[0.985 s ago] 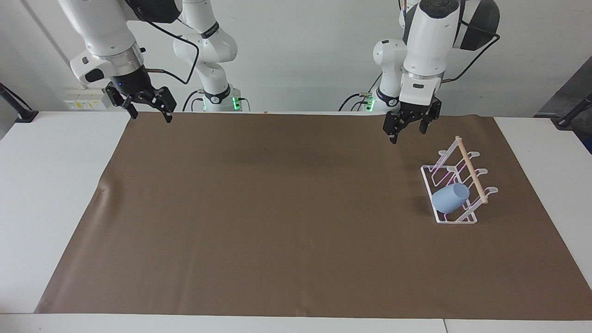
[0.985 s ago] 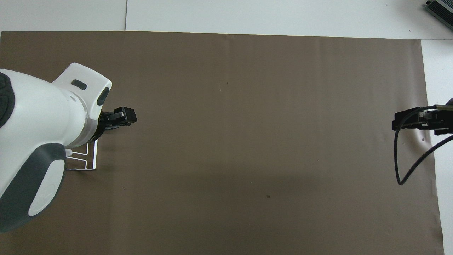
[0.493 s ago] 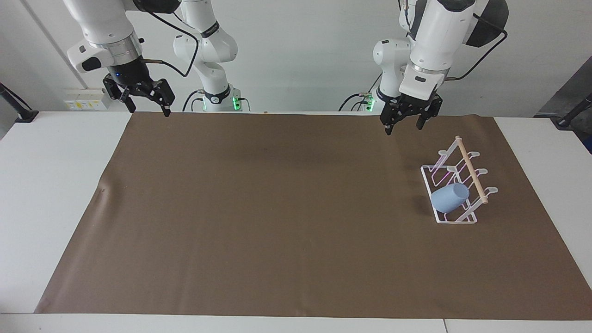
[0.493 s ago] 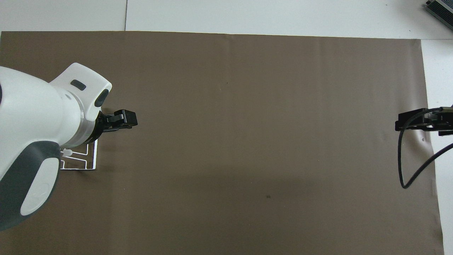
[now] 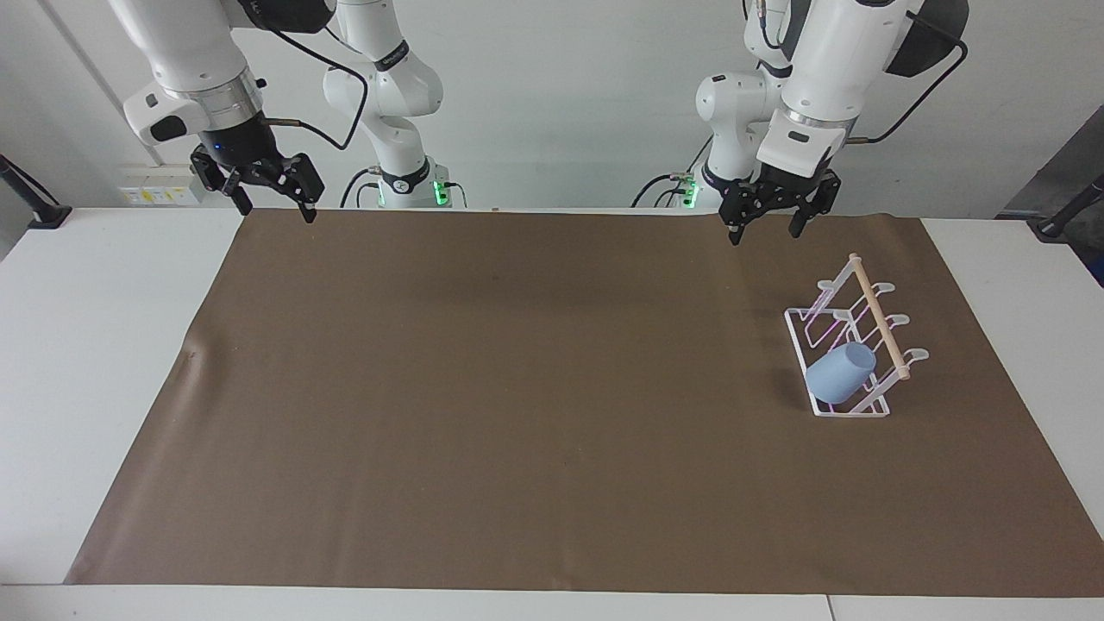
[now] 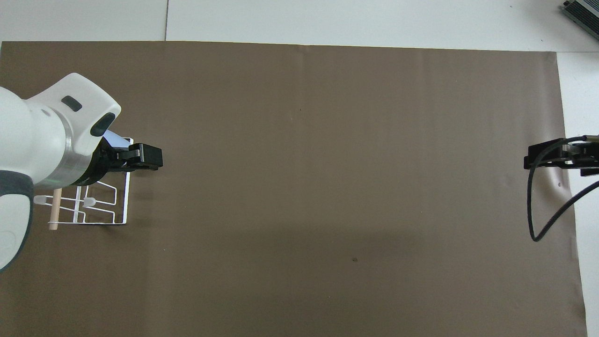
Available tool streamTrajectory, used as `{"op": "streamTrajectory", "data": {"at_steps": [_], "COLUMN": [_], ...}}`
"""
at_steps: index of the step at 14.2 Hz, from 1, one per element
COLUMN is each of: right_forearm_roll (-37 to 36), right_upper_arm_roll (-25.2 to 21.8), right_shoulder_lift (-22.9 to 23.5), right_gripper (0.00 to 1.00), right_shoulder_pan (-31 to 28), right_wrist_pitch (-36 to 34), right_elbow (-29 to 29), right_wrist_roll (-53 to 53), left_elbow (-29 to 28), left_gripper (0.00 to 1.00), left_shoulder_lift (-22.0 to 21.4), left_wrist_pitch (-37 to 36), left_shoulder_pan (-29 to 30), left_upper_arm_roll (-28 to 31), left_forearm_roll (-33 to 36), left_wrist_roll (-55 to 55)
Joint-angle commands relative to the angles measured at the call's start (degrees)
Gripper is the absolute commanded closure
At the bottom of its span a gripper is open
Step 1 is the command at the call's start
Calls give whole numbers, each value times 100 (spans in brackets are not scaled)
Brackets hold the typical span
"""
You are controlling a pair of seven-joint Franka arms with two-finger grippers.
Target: Hang cup on cup holder
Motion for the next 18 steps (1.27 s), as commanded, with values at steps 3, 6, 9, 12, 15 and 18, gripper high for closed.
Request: {"op": "streamTrajectory", "data": {"at_steps": [3, 6, 9, 12, 15, 18], "right_forearm_roll": [-68, -59, -50, -50, -33, 29], "right_upper_arm_roll": [53, 62, 62, 71, 71, 62], "right_shoulder_lift": [88, -18, -18, -18, -18, -18], "right_gripper": [0, 0, 0, 0, 0, 0], "right_shoulder_pan": [-15, 12, 3, 12, -6, -15], "right_wrist_pitch": [-46, -3, 6, 6, 85, 85], "right_elbow": [-12, -224, -224, -224, -233, -233], "right_wrist_roll": [-97, -115, -115, -98, -45, -36], "left_elbow": [449, 615, 757, 1037, 1398, 1609], "left_gripper": [0, 0, 0, 0, 0, 0], "left_shoulder_lift": [90, 90, 125, 256, 397, 485], "left_wrist_pitch": [-595, -876, -1193, -1395, -1633, -1677], "left_shoulder_pan": [71, 80, 80, 80, 80, 237], "left_upper_arm_roll": [483, 940, 1379, 1495, 1486, 1451], "left_forearm_roll": [-107, -256, -415, -398, -371, -345], "left_wrist_roll": [949, 1556, 1951, 2173, 2164, 2190]}}
